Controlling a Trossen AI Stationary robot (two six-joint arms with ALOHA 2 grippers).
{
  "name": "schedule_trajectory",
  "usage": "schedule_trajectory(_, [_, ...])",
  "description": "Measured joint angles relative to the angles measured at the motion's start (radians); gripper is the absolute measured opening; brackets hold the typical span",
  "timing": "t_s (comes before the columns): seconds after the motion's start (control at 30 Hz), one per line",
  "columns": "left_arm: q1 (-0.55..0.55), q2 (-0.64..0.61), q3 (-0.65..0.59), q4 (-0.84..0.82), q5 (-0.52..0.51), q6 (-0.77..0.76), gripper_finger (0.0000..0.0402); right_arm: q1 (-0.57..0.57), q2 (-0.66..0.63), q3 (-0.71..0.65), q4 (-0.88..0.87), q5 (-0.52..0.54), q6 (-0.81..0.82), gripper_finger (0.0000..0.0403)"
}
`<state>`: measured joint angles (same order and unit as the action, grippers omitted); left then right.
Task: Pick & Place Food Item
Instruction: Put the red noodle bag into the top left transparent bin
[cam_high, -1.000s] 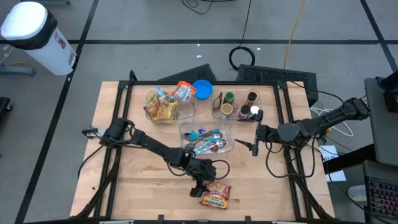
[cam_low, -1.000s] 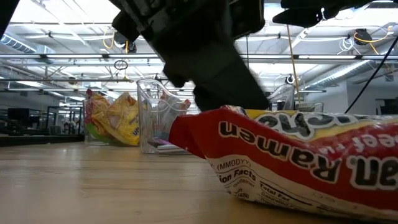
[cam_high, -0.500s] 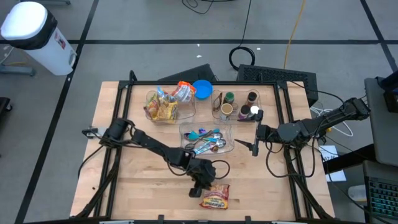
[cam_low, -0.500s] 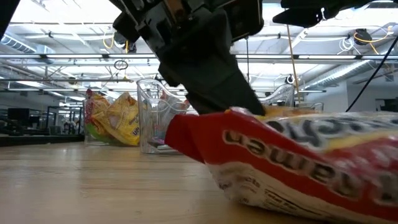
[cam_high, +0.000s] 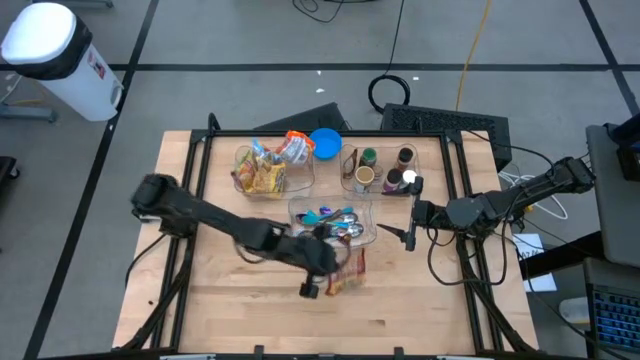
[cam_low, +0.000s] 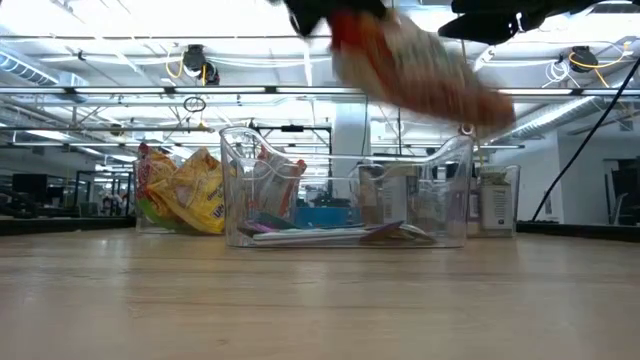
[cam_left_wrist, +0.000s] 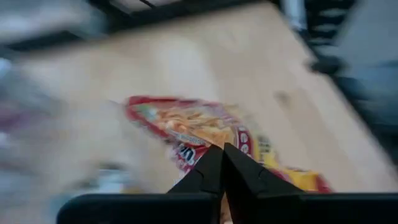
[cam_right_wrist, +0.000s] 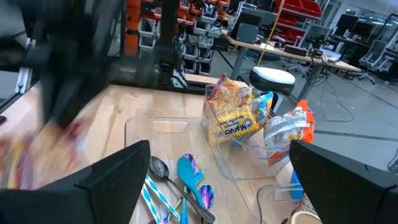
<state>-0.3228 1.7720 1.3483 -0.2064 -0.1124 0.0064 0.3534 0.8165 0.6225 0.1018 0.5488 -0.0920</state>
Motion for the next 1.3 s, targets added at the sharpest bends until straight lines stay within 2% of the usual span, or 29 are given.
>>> schedule_trajectory(0.17, [-0.017, -0.163, 0.002, -0.067, -0.313, 0.152, 0.0005, 0.0, 0.0, 0.0, -0.001, 0.0, -0.001, 0.038])
schedule_trajectory(0.27, [-0.008, -0.239, 0.002, -0.133, -0.469, 0.182, 0.0008, 0.0, 0.0, 0.0, -0.001, 0.0, -0.001, 0.038])
schedule_trajectory(0.37, [0.022, -0.293, 0.002, -0.253, -0.591, 0.176, 0.0012, 0.0, 0.0, 0.0, -0.001, 0.0, -0.001, 0.038])
schedule_trajectory(0.47, [0.081, -0.321, 0.002, -0.398, -0.654, 0.125, 0.0004, 0.0, 0.0, 0.0, -0.001, 0.0, -0.001, 0.038])
schedule_trajectory(0.6, [0.196, -0.319, -0.001, -0.536, -0.657, 0.039, 0.0011, 0.0, 0.0, 0.0, -0.001, 0.0, -0.001, 0.038])
schedule_trajectory(0.77, [0.342, -0.306, -0.08, -0.522, -0.654, 0.088, 0.0004, 0.0, 0.0, 0.0, -0.001, 0.0, 0.0, 0.038])
schedule_trajectory(0.87, [0.426, -0.307, -0.158, -0.435, -0.624, 0.156, 0.0011, 0.0, 0.0, 0.0, -0.001, 0.0, 0.0, 0.038])
schedule_trajectory(1.03, [0.524, -0.307, -0.298, -0.268, -0.513, 0.283, 0.0006, 0.0, 0.0, 0.0, -0.001, 0.0, -0.001, 0.038])
schedule_trajectory(1.2, [0.558, -0.306, -0.416, -0.077, -0.364, 0.361, 0.0015, 0.0, 0.0, 0.0, -0.001, 0.0, -0.002, 0.038])
schedule_trajectory(1.3, [0.559, -0.307, -0.454, -0.023, -0.288, 0.389, 0.0024, 0.0, 0.0, 0.0, -0.001, 0.0, -0.002, 0.038])
